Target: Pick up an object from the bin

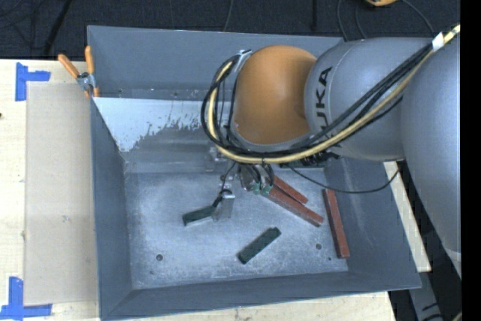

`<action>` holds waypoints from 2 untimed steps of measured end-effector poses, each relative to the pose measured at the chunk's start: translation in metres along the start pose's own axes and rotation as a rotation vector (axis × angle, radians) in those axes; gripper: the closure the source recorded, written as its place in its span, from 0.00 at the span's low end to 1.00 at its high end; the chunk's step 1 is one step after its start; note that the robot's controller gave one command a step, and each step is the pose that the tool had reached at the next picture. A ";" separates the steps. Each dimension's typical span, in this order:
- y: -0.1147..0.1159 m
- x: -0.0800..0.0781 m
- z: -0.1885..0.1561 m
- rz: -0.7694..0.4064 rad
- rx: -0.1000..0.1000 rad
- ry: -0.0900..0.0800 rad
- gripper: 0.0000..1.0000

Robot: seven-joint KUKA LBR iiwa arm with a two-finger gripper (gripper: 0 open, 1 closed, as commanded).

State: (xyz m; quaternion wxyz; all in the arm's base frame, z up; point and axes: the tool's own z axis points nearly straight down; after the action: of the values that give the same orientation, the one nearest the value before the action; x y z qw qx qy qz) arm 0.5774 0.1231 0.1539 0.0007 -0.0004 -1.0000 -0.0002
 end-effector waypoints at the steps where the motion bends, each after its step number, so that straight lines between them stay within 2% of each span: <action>1: 0.005 0.000 0.034 -0.144 0.000 -0.009 0.00; 2: 0.000 -0.008 0.086 -0.278 0.000 0.001 0.00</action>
Offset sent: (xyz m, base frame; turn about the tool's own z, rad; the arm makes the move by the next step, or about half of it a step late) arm 0.0087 -0.0004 -0.0839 -0.2772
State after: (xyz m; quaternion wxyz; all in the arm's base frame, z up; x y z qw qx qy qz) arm 0.5857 0.1233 0.0675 0.0012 0.1384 -0.9904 -0.0001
